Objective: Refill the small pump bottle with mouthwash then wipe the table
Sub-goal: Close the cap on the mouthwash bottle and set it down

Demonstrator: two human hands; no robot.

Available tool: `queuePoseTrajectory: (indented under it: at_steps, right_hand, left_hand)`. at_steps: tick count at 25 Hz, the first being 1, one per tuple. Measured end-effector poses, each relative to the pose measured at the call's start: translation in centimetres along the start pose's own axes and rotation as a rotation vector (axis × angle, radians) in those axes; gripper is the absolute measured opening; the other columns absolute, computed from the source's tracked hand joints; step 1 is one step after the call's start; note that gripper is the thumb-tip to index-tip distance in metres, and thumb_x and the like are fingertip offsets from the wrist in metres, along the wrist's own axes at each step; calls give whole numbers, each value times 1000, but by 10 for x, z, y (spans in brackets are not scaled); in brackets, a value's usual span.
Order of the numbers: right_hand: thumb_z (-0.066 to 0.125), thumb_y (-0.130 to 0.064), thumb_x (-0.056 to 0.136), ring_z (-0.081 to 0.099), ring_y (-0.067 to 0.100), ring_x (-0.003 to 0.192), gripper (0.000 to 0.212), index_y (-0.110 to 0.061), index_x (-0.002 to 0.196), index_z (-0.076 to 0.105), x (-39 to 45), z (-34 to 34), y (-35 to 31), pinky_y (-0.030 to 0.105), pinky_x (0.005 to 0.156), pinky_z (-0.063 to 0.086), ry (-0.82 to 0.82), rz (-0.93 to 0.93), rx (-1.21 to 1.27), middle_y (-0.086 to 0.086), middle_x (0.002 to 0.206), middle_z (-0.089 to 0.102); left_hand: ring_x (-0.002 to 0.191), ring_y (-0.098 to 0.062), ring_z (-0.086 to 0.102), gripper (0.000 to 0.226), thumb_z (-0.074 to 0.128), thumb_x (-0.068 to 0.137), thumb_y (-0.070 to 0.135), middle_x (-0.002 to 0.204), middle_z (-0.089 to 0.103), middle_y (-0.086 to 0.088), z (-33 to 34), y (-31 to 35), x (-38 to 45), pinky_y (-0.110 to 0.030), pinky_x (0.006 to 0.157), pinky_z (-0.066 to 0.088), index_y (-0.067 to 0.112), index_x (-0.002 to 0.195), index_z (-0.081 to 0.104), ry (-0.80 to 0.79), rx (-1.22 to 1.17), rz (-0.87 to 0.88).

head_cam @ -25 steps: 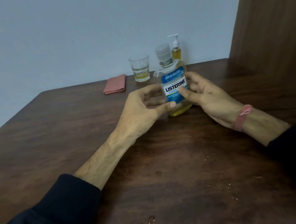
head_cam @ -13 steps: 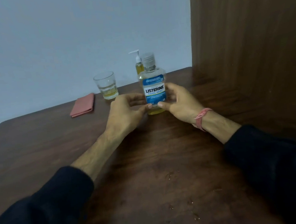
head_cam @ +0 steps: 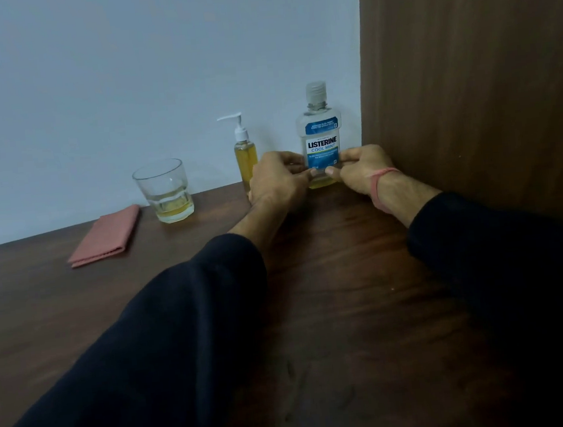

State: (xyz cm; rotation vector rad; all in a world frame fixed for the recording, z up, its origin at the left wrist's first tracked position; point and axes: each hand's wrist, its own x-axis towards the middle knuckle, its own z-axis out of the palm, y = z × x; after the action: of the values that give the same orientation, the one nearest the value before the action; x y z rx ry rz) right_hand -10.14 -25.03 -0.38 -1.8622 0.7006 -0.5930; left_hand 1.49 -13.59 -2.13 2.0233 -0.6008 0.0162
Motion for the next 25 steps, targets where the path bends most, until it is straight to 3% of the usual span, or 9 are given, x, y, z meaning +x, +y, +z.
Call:
queuePoseTrajectory:
  at_steps: [3, 6, 9, 13, 15, 18, 19, 22, 25]
  right_hand:
    - [80, -15, 99, 64, 14, 130, 47, -13, 144, 70, 22, 2, 0, 21, 108, 42, 11, 9, 9, 3, 145, 72]
    - [80, -16, 99, 63, 17, 137, 49, -15, 146, 68, 35, 5, 2, 22, 108, 43, 13, 15, 26, 2, 147, 71]
    - [79, -15, 99, 59, 18, 143, 54, -16, 151, 64, 43, 2, 8, 28, 118, 42, 2, 27, 9, 1, 151, 67]
    - [85, -18, 93, 54, 25, 149, 76, -23, 161, 50, 47, 6, 15, 42, 128, 41, 16, 29, -33, 4, 159, 60]
    - [88, -20, 91, 56, 25, 145, 79, -19, 160, 48, 45, 5, 17, 38, 125, 43, 41, 35, -67, 4, 152, 64]
    - [89, -19, 90, 60, 22, 130, 58, -16, 140, 58, 32, 0, 15, 30, 103, 46, 74, 36, -111, 5, 140, 64]
    - [89, -18, 89, 61, 21, 125, 49, -16, 130, 62, 27, 0, 14, 29, 99, 47, 67, 27, -122, 4, 136, 65]
    - [91, -20, 88, 67, 19, 119, 28, -20, 109, 73, 7, 0, 11, 30, 96, 48, -36, -21, -116, -2, 118, 72]
    - [90, -31, 89, 65, 17, 123, 24, -27, 109, 76, -22, -1, 5, 36, 108, 48, -159, -61, -80, -6, 123, 72]
  left_hand:
    - [114, -7, 82, 43, 97, 90, 35, 120, 88, 9, 12, 1, 20, -41, 107, 67, 24, 128, 83, 15, 5, -10]
    - [119, -11, 81, 45, 94, 94, 28, 128, 86, 4, 15, 5, 27, -41, 109, 66, 19, 135, 80, -2, -27, -11]
    - [123, -14, 79, 46, 91, 97, 22, 136, 83, -2, 13, 8, 26, -39, 109, 66, 15, 140, 76, -49, -76, -29]
    - [91, -17, 83, 77, 92, 96, 21, 154, 70, -7, 1, 2, 15, -26, 71, 69, 17, 164, 56, -108, -61, -63]
    - [74, -13, 81, 83, 93, 95, 18, 155, 69, -9, -7, -4, 7, -21, 66, 67, 14, 167, 52, -113, -74, -85]
    - [62, -5, 75, 58, 93, 95, 20, 105, 85, -3, -27, -10, -13, -20, 73, 67, 10, 148, 69, -161, -144, -110]
    - [65, -5, 77, 51, 93, 95, 22, 99, 85, -2, -35, -12, -22, -23, 79, 68, 12, 141, 74, -180, -161, -113]
    - [95, -10, 84, 46, 96, 92, 29, 119, 85, 1, -56, -21, -49, -37, 105, 67, 21, 134, 79, -194, -156, -101]
    - [127, -8, 73, 54, 95, 91, 31, 142, 76, 10, -72, -20, -77, -37, 123, 53, 28, 142, 76, -244, -108, -38]
